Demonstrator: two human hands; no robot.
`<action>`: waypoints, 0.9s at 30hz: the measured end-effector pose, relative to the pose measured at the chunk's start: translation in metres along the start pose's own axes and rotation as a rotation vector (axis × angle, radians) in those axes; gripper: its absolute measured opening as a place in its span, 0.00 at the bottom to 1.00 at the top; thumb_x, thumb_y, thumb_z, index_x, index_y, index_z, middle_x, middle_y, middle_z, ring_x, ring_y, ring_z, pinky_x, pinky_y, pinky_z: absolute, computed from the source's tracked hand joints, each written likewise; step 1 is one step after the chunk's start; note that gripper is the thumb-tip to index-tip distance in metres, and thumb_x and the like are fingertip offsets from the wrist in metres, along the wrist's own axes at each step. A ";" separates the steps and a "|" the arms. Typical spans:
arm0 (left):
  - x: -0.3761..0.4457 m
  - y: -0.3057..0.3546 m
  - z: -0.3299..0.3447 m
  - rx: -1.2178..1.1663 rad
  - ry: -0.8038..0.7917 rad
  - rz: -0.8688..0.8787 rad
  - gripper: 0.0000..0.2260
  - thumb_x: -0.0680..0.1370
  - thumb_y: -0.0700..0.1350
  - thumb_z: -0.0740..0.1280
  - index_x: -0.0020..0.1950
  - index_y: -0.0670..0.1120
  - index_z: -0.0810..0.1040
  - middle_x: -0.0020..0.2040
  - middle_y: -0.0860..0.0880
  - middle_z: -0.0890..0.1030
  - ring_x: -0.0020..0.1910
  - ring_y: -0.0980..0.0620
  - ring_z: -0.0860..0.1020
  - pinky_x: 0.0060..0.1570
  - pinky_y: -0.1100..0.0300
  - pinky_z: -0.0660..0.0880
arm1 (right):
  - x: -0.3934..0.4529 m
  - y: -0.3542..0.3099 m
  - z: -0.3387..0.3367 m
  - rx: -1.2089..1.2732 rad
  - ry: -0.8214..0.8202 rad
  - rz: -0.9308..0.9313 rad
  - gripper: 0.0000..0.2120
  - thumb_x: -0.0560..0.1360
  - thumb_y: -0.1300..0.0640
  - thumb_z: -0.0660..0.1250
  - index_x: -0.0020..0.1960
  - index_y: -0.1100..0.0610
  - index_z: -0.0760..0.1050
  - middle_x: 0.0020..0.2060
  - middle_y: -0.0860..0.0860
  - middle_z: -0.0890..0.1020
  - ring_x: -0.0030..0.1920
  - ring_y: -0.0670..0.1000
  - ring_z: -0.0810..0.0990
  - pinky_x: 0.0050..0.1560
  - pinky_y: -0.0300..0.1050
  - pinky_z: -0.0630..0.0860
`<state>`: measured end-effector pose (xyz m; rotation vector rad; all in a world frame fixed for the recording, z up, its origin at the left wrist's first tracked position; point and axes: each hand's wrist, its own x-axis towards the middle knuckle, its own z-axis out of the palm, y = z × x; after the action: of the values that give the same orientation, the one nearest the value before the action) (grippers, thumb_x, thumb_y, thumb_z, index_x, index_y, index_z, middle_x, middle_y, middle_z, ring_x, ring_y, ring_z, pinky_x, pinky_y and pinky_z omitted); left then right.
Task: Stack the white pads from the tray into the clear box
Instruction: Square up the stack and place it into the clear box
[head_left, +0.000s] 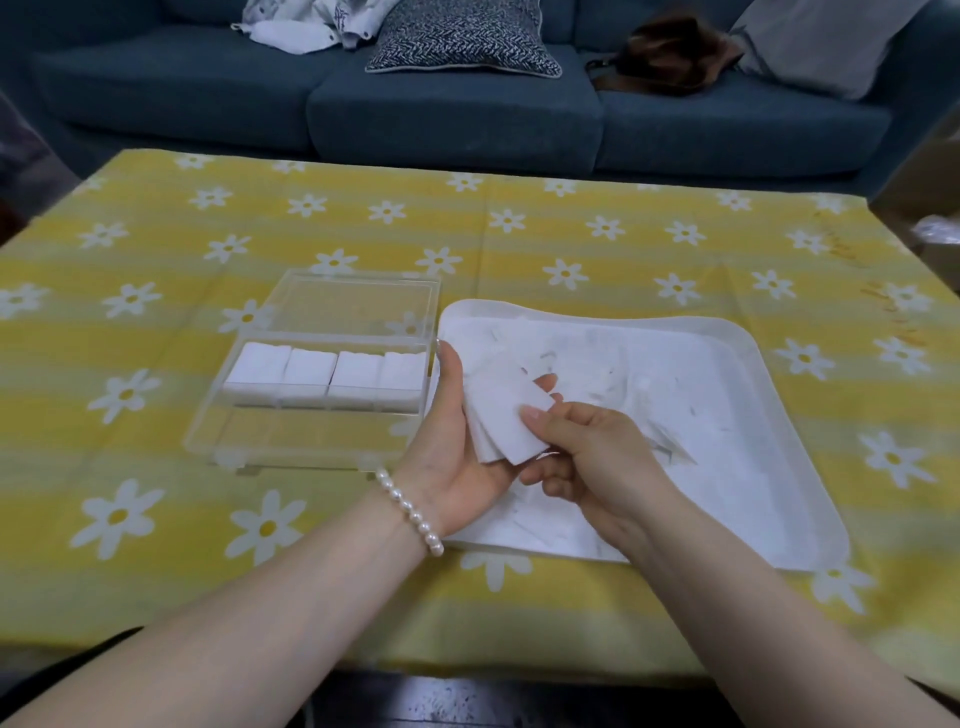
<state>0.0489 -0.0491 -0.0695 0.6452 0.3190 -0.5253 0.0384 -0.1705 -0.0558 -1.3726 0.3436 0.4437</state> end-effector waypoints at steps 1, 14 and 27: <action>0.000 0.000 0.000 -0.014 0.017 0.008 0.39 0.67 0.71 0.55 0.60 0.41 0.76 0.52 0.43 0.83 0.50 0.47 0.82 0.43 0.53 0.79 | -0.001 0.001 0.002 -0.011 0.006 0.001 0.09 0.74 0.59 0.69 0.38 0.61 0.72 0.26 0.55 0.80 0.21 0.48 0.77 0.21 0.35 0.65; 0.004 0.004 -0.009 -0.105 0.106 0.030 0.26 0.73 0.65 0.63 0.51 0.42 0.77 0.41 0.43 0.79 0.40 0.45 0.83 0.42 0.53 0.79 | -0.006 -0.005 0.001 -0.415 0.072 -0.091 0.20 0.67 0.44 0.73 0.32 0.59 0.72 0.21 0.51 0.73 0.20 0.48 0.67 0.24 0.38 0.63; 0.002 -0.015 -0.009 0.137 -0.037 -0.236 0.38 0.67 0.77 0.54 0.54 0.47 0.82 0.46 0.45 0.81 0.45 0.46 0.81 0.44 0.55 0.76 | 0.003 0.003 -0.017 -1.422 -0.231 -0.696 0.58 0.56 0.36 0.75 0.76 0.45 0.47 0.68 0.47 0.64 0.71 0.48 0.54 0.67 0.42 0.50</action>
<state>0.0407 -0.0538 -0.0847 0.7339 0.3282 -0.7893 0.0398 -0.1867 -0.0622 -2.6181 -0.8163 0.2105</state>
